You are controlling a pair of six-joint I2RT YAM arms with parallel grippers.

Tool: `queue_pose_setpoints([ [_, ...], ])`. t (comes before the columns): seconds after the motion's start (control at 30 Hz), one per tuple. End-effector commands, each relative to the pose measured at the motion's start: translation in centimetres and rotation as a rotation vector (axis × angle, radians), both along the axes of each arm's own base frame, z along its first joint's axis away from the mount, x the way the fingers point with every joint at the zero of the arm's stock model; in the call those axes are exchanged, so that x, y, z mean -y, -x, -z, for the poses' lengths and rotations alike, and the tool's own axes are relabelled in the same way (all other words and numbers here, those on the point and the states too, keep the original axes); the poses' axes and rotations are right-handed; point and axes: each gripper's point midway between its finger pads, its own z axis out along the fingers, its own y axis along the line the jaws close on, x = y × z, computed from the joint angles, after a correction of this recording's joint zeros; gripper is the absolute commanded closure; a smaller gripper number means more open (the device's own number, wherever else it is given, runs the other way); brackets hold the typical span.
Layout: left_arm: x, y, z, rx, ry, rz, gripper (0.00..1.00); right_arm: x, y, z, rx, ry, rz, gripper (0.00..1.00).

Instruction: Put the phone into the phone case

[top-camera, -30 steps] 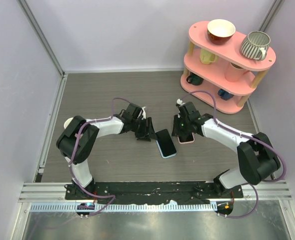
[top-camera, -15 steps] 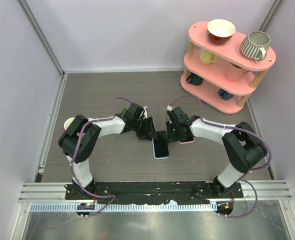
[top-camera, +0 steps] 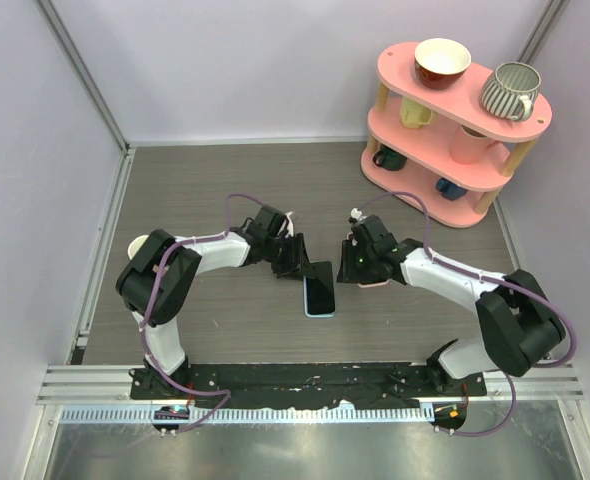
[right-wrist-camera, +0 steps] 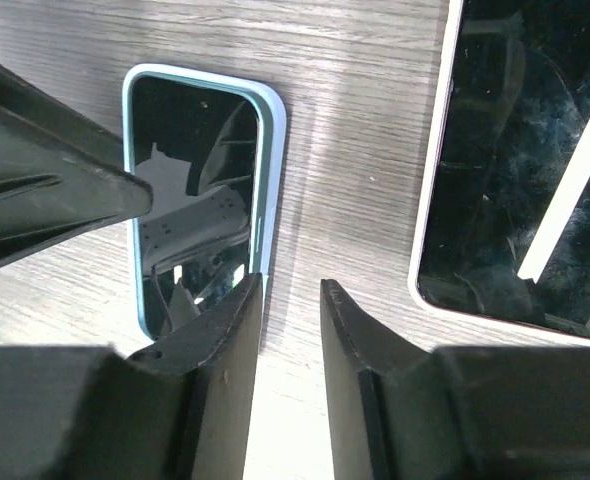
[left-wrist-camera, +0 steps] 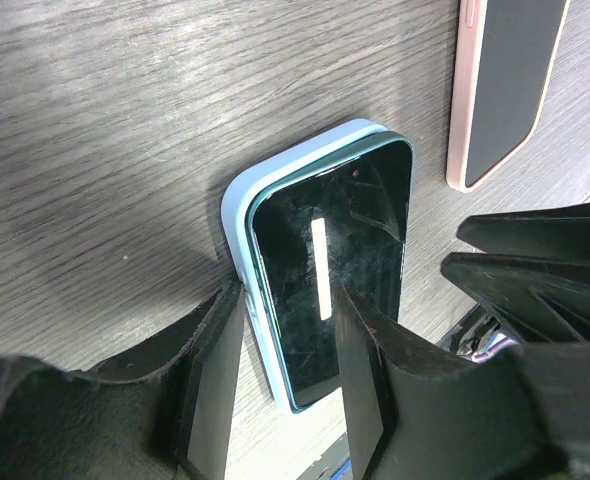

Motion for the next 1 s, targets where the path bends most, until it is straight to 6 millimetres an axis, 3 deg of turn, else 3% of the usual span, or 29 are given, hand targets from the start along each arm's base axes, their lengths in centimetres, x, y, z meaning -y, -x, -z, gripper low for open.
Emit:
queue_pose_setpoints([
  [0.0,-0.2,0.4,-0.5,0.015,-0.016,0.027,0.55,-1.1,0.8,-0.9,-0.005,-0.115,0.001,0.62],
  [0.1,0.0,0.2,-0.8,0.009,0.016,0.024,0.55,-2.4,1.0,-1.2,0.000,-0.207,-0.016,0.61],
  [0.3,0.2,0.3,-0.6,-0.023,0.036,0.025,0.55,-3.2,1.7,0.8,-0.051,-0.251,-0.044,0.81],
  [0.37,0.1,0.5,-0.3,-0.035,0.035,0.023,0.55,-3.7,1.8,1.7,-0.070,-0.283,-0.040,0.83],
  [0.47,-0.1,0.9,0.3,-0.048,0.033,0.016,0.56,-3.1,3.0,4.2,-0.117,-0.276,-0.013,0.87],
  [0.57,-0.4,1.4,0.9,-0.068,0.025,0.011,0.57,-2.7,3.4,5.3,-0.126,-0.269,0.014,0.87],
  [0.97,-1.5,2.3,1.9,-0.060,-0.054,0.001,0.57,0.9,3.2,8.3,-0.130,-0.035,0.121,0.86],
])
